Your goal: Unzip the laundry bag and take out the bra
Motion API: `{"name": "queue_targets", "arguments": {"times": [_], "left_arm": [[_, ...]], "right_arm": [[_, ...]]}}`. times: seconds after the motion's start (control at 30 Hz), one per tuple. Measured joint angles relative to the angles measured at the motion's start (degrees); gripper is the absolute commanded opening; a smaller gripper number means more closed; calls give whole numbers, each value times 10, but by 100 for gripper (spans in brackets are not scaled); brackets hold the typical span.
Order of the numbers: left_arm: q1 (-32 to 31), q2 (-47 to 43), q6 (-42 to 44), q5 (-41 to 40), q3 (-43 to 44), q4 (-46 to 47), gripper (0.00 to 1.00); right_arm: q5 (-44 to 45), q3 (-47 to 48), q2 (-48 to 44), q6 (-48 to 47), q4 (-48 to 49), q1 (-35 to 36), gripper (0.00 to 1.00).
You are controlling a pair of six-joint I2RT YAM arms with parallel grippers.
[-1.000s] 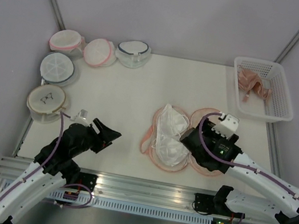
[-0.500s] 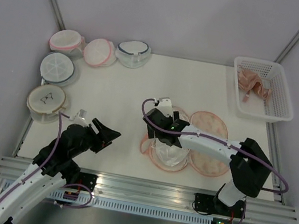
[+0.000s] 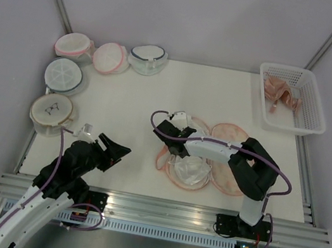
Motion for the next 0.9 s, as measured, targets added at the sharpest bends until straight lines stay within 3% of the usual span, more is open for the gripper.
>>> {"name": "queue_targets", "arguments": {"times": [0.07, 0.1, 0.13, 0.33, 0.67, 0.8, 0.9], "left_arm": [[0, 0, 0, -3, 0, -4, 78], [0, -1, 0, -4, 0, -5, 78], [0, -1, 0, -5, 0, -7, 78], [0, -1, 0, -6, 0, -9, 78], [0, 0, 0, -7, 0, -9, 78], [0, 10, 0, -7, 4, -10, 78], [0, 17, 0, -7, 10, -9, 78]], "right_arm": [[6, -1, 0, 3, -3, 0, 23], [10, -1, 0, 6, -5, 1, 8], [14, -1, -2, 10, -9, 1, 2], [43, -3, -45, 20, -49, 1, 0], [95, 48, -226, -3, -102, -6, 0], [119, 103, -252, -35, -103, -42, 0], [119, 153, -248, -63, -101, -123, 0]]}}
